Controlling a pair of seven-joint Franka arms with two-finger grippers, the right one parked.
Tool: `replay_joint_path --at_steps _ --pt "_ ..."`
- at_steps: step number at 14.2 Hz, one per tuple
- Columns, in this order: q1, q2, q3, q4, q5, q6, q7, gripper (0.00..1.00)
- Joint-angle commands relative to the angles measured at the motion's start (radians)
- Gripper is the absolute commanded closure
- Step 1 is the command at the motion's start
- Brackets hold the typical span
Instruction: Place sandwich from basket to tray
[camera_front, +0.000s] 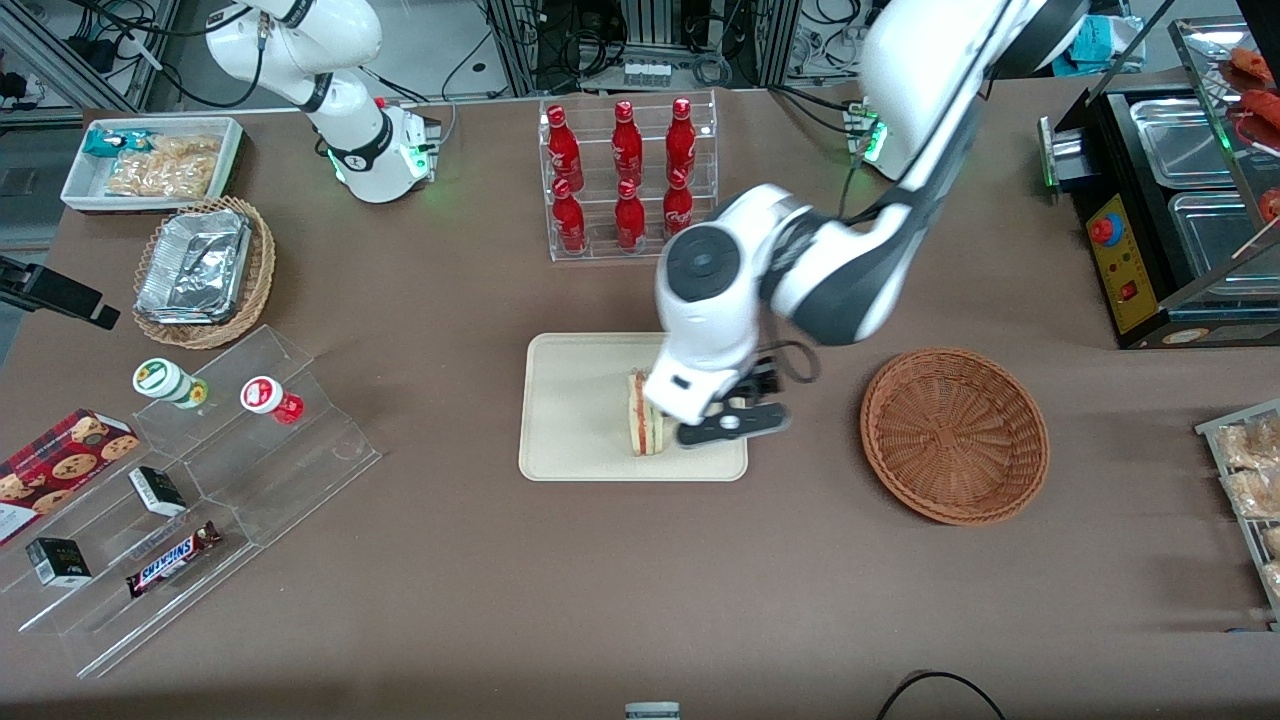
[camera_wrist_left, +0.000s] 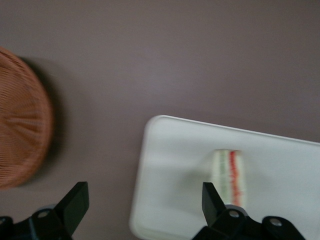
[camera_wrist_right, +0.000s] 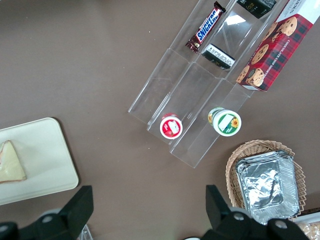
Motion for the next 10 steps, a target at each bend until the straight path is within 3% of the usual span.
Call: replay_joint_path --at_steps 1,3,6,10 --pt "0.118 -0.178 -0.008 -0.134 -0.036 -0.100 0.174 0.00" --pt "0.213 -0.244 -0.012 -0.139 -0.056 -0.204 0.317 0.00" --pt "0.391 -0.353 -0.067 -0.154 -0.154 -0.347 0.454 0.00" --pt "0.459 -0.565 -0.075 -0.371 -0.168 -0.306 0.457 0.00"
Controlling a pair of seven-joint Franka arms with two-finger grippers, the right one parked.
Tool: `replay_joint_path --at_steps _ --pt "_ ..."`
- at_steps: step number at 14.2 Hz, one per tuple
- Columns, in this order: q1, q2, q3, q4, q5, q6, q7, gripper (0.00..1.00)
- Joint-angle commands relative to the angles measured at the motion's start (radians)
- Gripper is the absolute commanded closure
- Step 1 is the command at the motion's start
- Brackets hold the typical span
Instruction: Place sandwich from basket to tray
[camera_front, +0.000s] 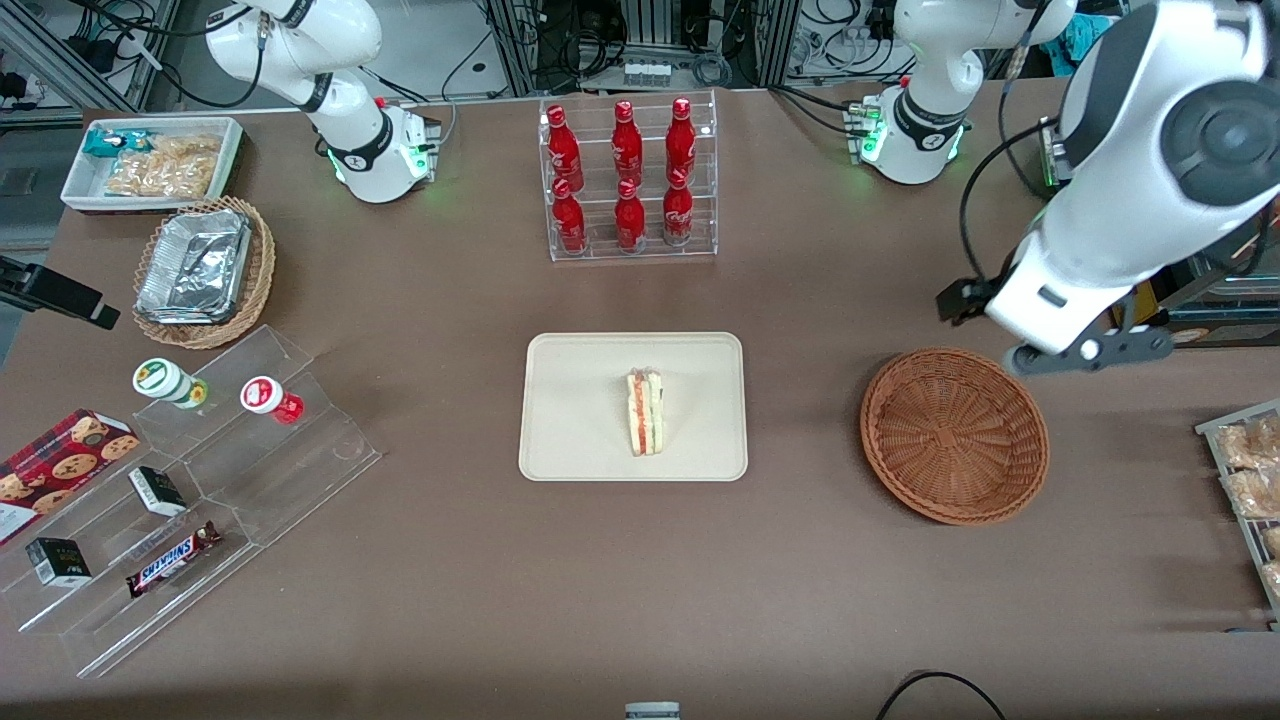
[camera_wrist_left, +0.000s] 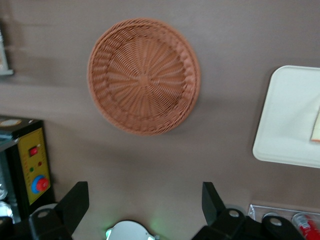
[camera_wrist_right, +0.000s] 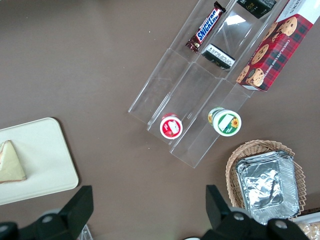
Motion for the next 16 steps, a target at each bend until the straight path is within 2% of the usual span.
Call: replay_joint_path --at_steps 1,4,7,13,16 --pt "0.030 -0.179 -0.018 -0.211 -0.018 0.058 0.003 0.00" --pt "0.030 -0.187 -0.013 -0.199 -0.076 0.052 0.022 0.00" --pt "0.062 -0.200 -0.015 -0.192 -0.105 0.036 0.223 0.00" --pt "0.065 -0.191 -0.015 -0.103 -0.099 0.032 0.219 0.00" --pt "0.067 -0.193 -0.015 -0.103 -0.099 0.021 0.219 0.00"
